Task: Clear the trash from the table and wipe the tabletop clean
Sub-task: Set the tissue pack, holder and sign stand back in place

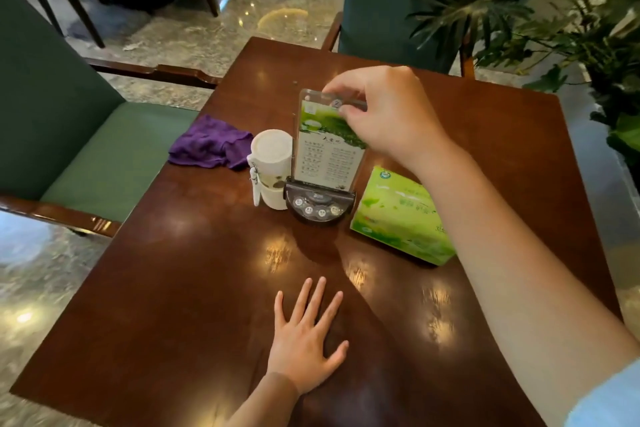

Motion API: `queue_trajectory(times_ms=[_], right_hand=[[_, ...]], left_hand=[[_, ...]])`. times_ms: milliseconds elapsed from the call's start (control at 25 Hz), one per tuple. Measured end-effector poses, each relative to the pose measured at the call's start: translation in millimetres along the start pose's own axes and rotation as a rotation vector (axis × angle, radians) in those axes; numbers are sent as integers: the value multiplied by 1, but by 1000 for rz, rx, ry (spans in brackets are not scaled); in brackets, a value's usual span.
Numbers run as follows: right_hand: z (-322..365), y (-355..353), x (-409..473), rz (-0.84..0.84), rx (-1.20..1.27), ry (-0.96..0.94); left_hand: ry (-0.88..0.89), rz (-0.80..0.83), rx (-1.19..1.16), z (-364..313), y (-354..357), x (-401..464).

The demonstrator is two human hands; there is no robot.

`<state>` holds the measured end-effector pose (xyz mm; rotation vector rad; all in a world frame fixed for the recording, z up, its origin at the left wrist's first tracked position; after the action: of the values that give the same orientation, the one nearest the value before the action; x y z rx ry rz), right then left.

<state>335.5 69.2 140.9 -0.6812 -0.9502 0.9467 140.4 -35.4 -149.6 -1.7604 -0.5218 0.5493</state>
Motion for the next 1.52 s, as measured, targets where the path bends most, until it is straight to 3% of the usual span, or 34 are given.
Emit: queue_trajectory(times_ms=[520,800,1320,1400,1440,1520], right_hand=[[-28,12,1,5,-32,41],[-40,63,-10,183,-98,85],[-47,65,-26,153,-80,-27],[-69,58,-49,131,-64,40],[-89,57,-64,182,-122,121],[-134,63,-100,462,-286,301]], left_hand=[[-4,7,-9,-1,-2,-1],[-16,20,-16,1,-1,-1],[-16,12,-5,0,-2,0],[-15,6,-7,0,-2,0],[-15,7,-8,0,-2,0],[-15,5,-5,0,-1,1]])
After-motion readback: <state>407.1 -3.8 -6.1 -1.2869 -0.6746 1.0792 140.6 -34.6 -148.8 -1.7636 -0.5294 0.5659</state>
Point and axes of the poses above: each hand's wrist, its own x-axis towards the middle knuckle, its own y-axis out of the palm, z = x × y, the point moved 5 cm from there along x, towards the middle knuckle, and after that the axes turned 1 degree about -z, right-handed, at the moved point
